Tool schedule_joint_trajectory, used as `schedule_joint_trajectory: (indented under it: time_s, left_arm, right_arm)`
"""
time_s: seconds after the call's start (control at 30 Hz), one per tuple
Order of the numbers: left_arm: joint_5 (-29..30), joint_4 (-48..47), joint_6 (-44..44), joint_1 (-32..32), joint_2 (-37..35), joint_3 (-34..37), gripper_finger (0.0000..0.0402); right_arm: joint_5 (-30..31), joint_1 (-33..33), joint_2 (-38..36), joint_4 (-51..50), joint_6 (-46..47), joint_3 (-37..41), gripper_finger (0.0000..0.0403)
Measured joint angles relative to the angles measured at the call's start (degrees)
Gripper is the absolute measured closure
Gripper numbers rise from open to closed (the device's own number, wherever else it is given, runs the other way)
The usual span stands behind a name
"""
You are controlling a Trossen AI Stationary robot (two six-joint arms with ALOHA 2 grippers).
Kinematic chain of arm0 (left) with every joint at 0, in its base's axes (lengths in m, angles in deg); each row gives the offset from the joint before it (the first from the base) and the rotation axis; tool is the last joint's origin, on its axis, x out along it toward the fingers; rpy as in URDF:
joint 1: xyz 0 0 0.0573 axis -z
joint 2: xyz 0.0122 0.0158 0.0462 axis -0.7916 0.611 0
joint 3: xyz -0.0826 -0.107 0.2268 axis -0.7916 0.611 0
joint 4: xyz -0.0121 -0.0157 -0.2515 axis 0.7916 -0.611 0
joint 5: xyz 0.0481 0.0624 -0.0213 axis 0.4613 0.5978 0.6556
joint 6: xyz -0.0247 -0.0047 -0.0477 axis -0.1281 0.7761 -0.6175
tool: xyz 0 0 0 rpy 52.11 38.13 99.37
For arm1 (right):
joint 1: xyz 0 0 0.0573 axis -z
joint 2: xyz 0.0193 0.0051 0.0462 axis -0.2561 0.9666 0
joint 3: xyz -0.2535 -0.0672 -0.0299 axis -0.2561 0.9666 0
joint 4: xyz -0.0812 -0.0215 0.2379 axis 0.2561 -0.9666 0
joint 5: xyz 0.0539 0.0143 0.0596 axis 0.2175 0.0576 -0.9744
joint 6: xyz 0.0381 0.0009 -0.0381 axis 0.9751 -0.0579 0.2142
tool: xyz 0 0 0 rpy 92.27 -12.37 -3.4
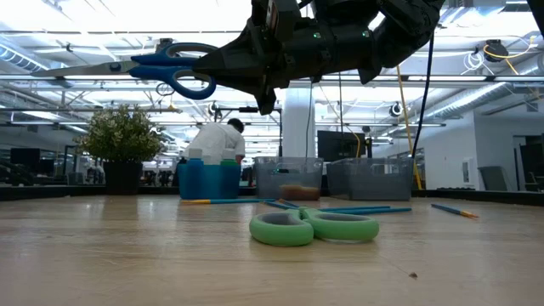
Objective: Pick & Place Paint Supplies
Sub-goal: Put the blue scissors into the left black bin
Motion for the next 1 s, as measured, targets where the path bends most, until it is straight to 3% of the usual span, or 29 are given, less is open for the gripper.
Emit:
schedule_joint_trajectory:
  time_s: [0.17, 0.3, 1.0]
  left_arm:
    - [-16.63, -2.47, -4.58, -1.1, -2.16, -0.01, 0.022]
    - [-22.23, -1.3, -3.66, -0.95, -3.39, 0.0, 0.022]
    - [-22.87, -1.61, -1.93, -0.67, -4.14, 0.0, 0.022]
  right_arm:
    - [0.02, 0.0, 0.0, 0.0, 0.0, 0.0, 0.0384]
    - [0.02, 0.0, 0.0, 0.0, 0.0, 0.0, 0.0384]
    - [0.02, 0.0, 0.0, -0.17, 0.0, 0.0, 0.0384]
